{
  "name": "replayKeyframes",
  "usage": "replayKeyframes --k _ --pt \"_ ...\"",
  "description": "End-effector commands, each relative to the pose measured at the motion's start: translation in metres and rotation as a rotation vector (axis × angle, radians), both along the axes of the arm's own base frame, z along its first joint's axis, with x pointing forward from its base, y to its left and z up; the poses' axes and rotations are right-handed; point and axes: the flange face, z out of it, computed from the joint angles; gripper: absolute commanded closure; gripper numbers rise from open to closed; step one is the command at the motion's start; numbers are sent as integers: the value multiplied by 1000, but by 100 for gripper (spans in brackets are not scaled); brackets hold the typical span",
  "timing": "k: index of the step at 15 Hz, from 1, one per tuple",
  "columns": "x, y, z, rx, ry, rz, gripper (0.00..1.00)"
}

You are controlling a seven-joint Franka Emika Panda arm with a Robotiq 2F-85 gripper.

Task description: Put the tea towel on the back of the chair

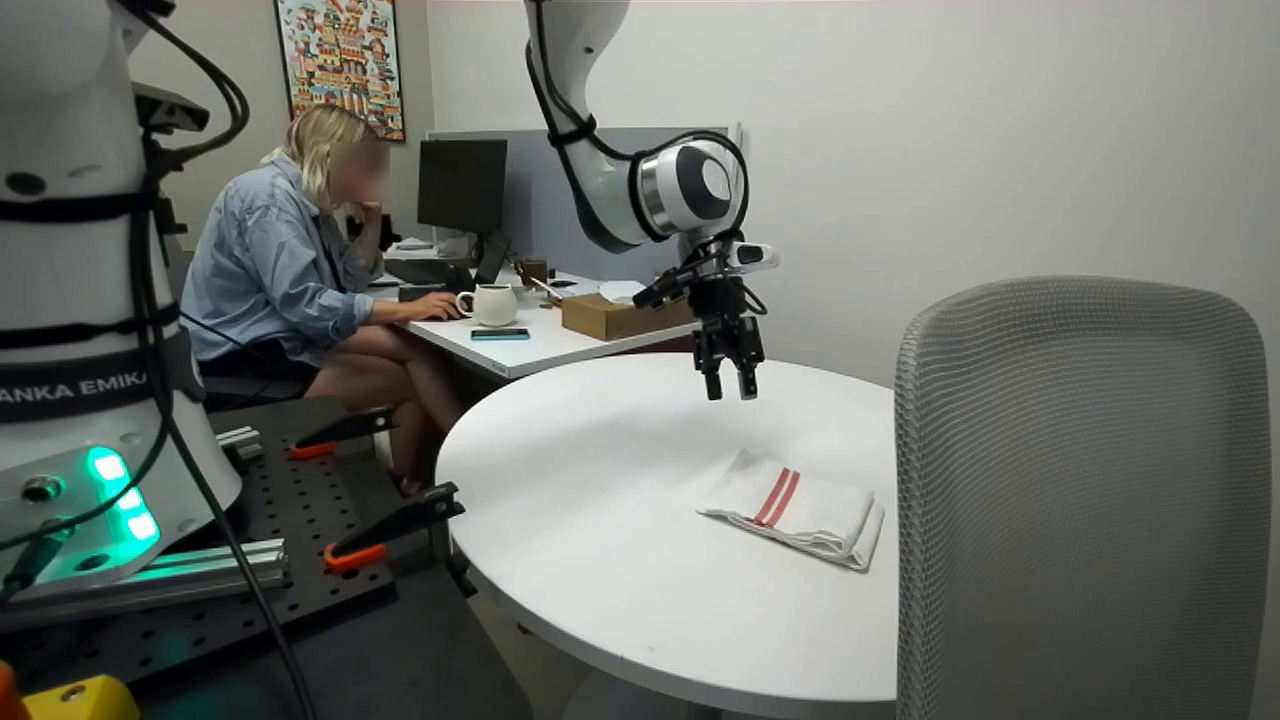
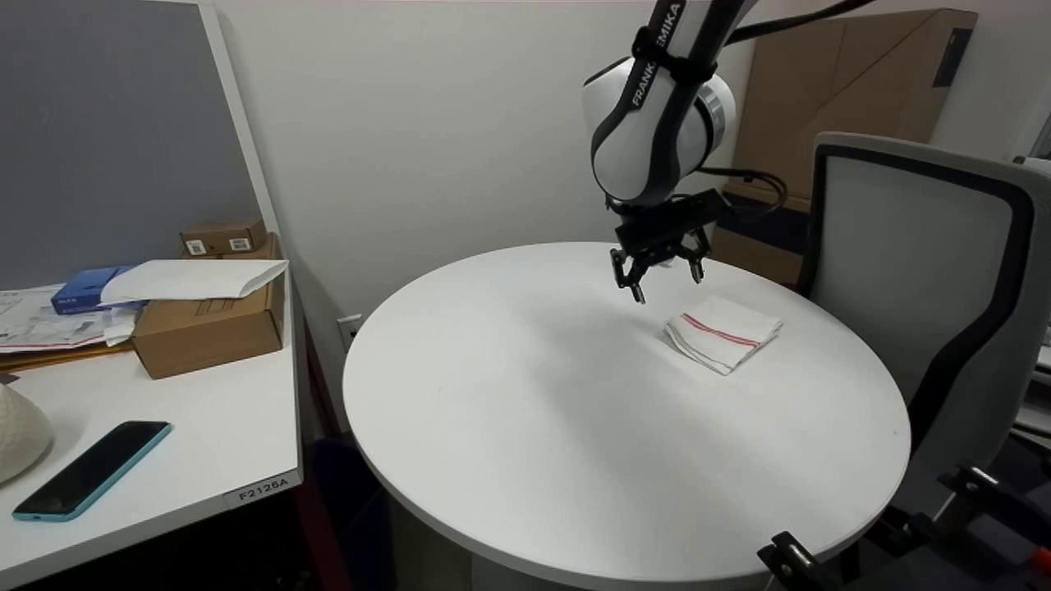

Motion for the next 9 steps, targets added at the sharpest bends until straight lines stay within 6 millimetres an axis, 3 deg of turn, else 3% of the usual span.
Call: replayKeyframes --k 1,5,9 --pt "10 -9 -16 5 -15 -20 0" --pt "6 -23 -31 10 -8 -48 0" --pt "10 -21 -43 5 1 -73 0"
